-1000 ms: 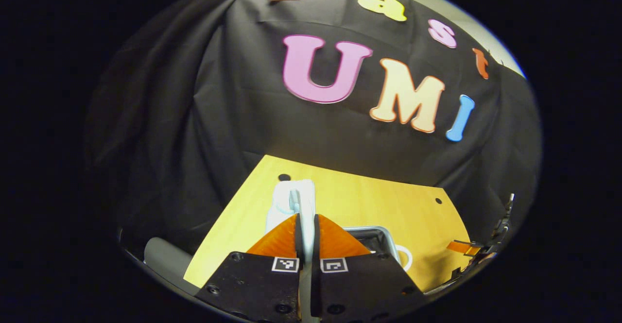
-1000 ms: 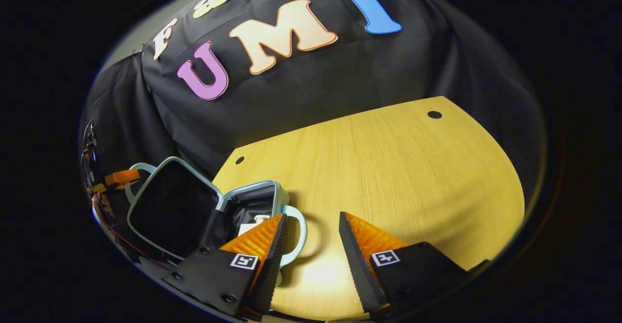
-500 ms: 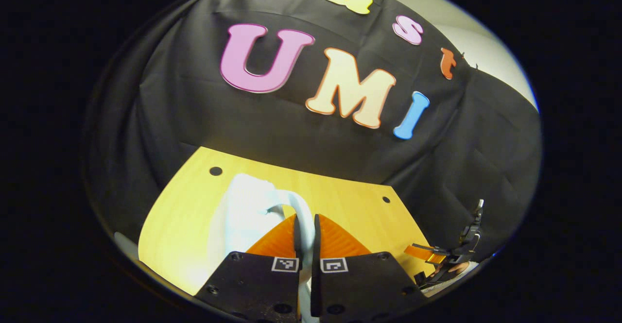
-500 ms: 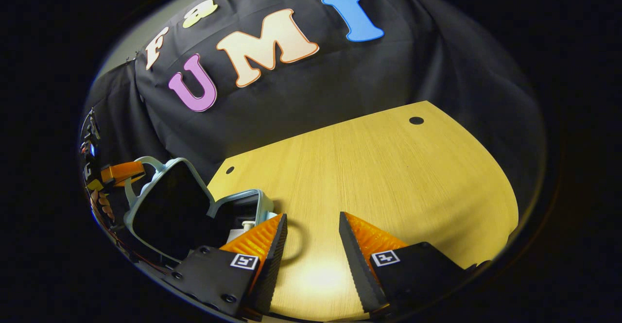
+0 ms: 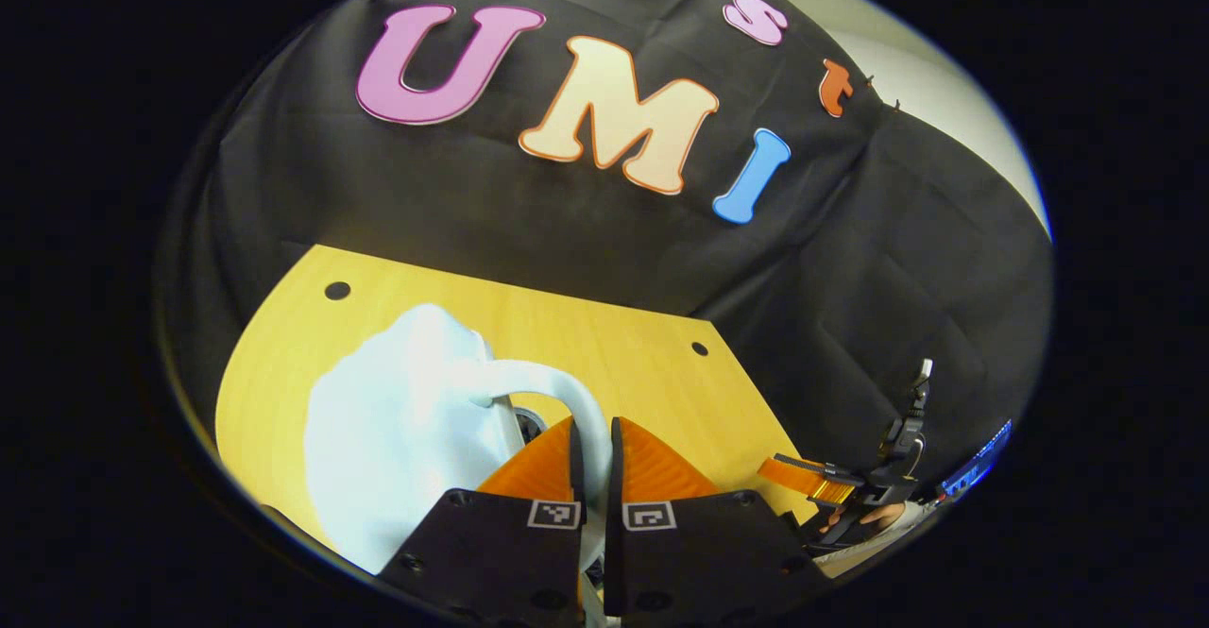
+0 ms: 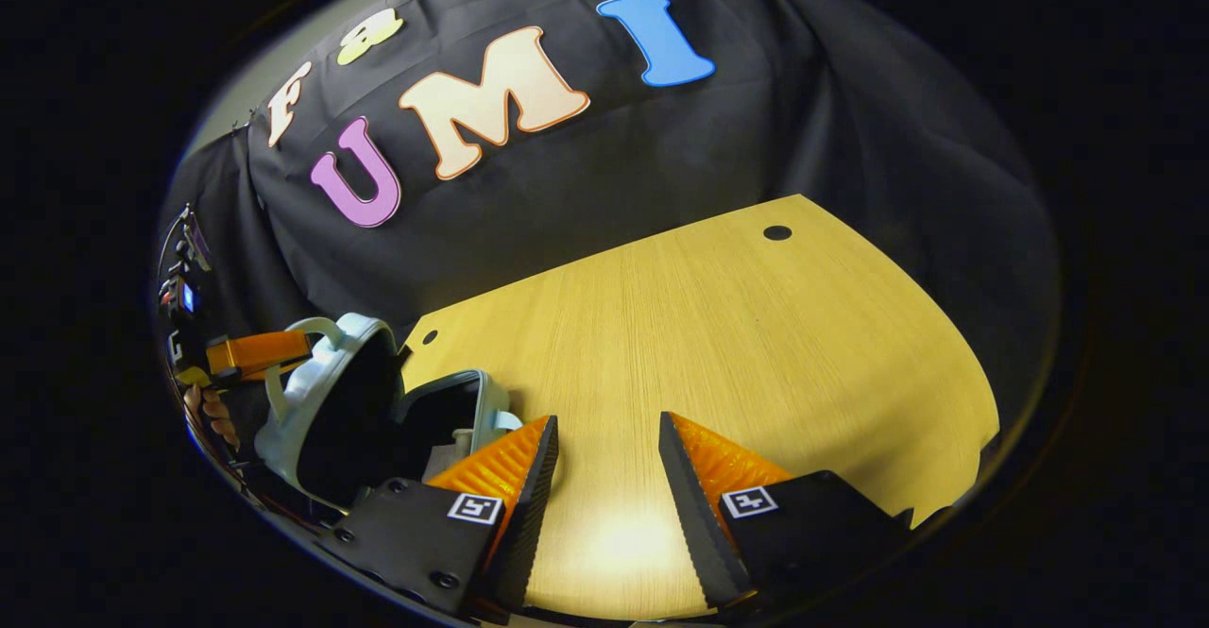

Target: First open the suitcase, pack the skin care products into it, and then close the suitcase.

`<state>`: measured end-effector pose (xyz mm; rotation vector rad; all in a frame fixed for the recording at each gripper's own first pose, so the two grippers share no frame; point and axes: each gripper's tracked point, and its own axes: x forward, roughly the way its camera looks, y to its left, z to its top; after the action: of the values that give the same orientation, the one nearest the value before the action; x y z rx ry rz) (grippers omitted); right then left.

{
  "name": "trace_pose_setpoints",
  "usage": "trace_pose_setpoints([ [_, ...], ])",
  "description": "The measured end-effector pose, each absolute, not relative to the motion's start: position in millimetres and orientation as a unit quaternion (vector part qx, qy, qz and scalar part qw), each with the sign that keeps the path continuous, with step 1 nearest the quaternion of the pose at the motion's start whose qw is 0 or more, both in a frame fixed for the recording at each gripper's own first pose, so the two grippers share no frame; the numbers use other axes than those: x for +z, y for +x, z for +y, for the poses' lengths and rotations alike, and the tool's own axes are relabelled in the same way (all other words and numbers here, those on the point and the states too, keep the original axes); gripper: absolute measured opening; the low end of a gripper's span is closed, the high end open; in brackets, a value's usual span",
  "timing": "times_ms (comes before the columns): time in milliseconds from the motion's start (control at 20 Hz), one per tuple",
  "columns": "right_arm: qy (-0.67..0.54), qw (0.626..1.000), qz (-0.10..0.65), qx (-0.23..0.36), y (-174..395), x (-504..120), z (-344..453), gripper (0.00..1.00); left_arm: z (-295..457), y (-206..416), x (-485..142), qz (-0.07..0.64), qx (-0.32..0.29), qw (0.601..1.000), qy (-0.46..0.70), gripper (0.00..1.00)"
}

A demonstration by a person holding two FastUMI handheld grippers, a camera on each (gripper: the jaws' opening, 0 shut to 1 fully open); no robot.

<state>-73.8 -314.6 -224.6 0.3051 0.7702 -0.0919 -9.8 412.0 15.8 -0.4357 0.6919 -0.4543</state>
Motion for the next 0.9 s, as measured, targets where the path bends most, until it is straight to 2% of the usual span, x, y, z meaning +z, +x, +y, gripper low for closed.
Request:
trace_pose_setpoints([
  [50, 0.148, 0.914, 0.374, -0.048, -76, -224, -319, 0.69, 402, -11, 8, 0.34, -0.223, 0.89, -0.208, 0.05],
  [150, 0.148, 0.913, 0.377, -0.055, -81, -226, -325, 0.69, 381, -18, -9, 0.357, -0.233, 0.883, -0.197, 0.02],
  [450, 0.15, 0.913, 0.372, -0.077, -90, -220, -351, 0.7, 334, -33, -75, 0.417, -0.246, 0.862, -0.151, 0.02],
  [500, 0.149, 0.913, 0.371, -0.083, -92, -219, -357, 0.63, 329, -34, -85, 0.425, -0.246, 0.858, -0.148, 0.02],
  [550, 0.149, 0.913, 0.37, -0.087, -94, -219, -362, 0.7, 324, -38, -95, 0.434, -0.243, 0.855, -0.145, 0.02],
  [700, 0.152, 0.912, 0.368, -0.1, -97, -217, -373, 0.7, 312, -47, -123, 0.459, -0.239, 0.846, -0.124, 0.02],
  [750, 0.153, 0.912, 0.367, -0.103, -96, -216, -377, 0.64, 310, -51, -131, 0.465, -0.238, 0.845, -0.112, 0.03],
  [800, 0.154, 0.912, 0.366, -0.105, -97, -215, -379, 0.7, 308, -52, -138, 0.469, -0.237, 0.845, -0.101, 0.0],
  [900, 0.155, 0.912, 0.364, -0.109, -97, -216, -383, 0.69, 304, -55, -147, 0.471, -0.231, 0.846, -0.096, 0.03],
])
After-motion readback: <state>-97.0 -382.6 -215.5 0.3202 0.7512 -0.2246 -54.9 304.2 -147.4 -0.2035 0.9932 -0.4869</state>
